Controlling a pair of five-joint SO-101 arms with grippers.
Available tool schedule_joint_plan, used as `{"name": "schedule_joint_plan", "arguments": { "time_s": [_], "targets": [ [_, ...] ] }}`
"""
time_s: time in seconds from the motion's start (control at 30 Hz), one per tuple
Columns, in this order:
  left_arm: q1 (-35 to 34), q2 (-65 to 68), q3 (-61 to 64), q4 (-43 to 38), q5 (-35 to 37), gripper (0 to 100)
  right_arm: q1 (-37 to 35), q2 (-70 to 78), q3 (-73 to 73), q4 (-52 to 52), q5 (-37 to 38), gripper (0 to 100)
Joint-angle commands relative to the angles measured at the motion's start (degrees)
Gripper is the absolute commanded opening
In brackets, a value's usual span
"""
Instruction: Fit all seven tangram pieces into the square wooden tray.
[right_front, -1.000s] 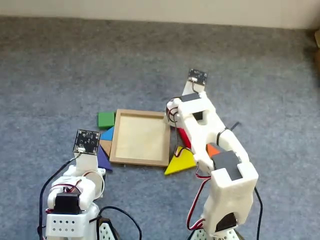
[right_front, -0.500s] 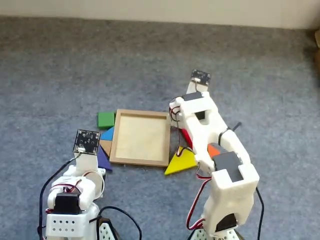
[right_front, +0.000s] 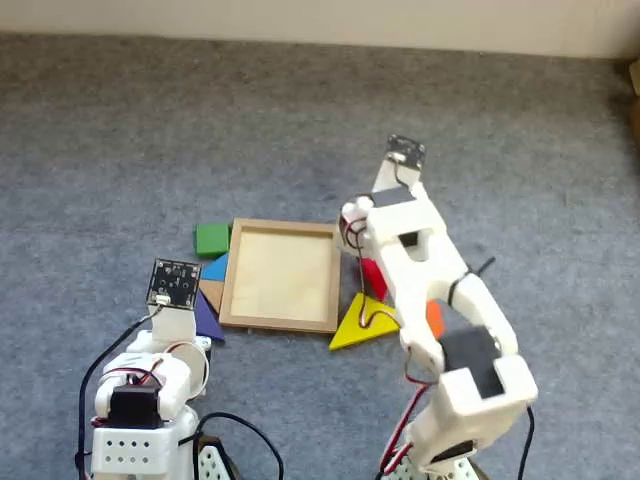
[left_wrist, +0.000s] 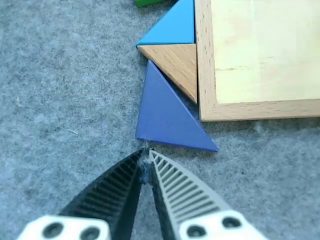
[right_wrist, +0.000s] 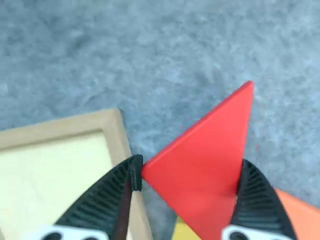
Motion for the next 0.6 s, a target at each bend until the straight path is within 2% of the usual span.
{"name": "schedule_joint_plan", "arguments": {
  "time_s": [0.0,0.27,0.57],
  "targets": [
    [-0.48,-1.45,1.19,0.26,-0.44,1,0.13,-7.87,2.15,0.04,0.09,20.6],
    [-0.48,-1.45,1.19,0.26,-0.44,1,-1.45,-15.78,5.67,0.13,0.09,20.6],
    [-0.48,-1.45,1.19,0.26,-0.44,1,-11.12,-20.70,8.22,-0.75,0.09,20.6]
  ]
}}
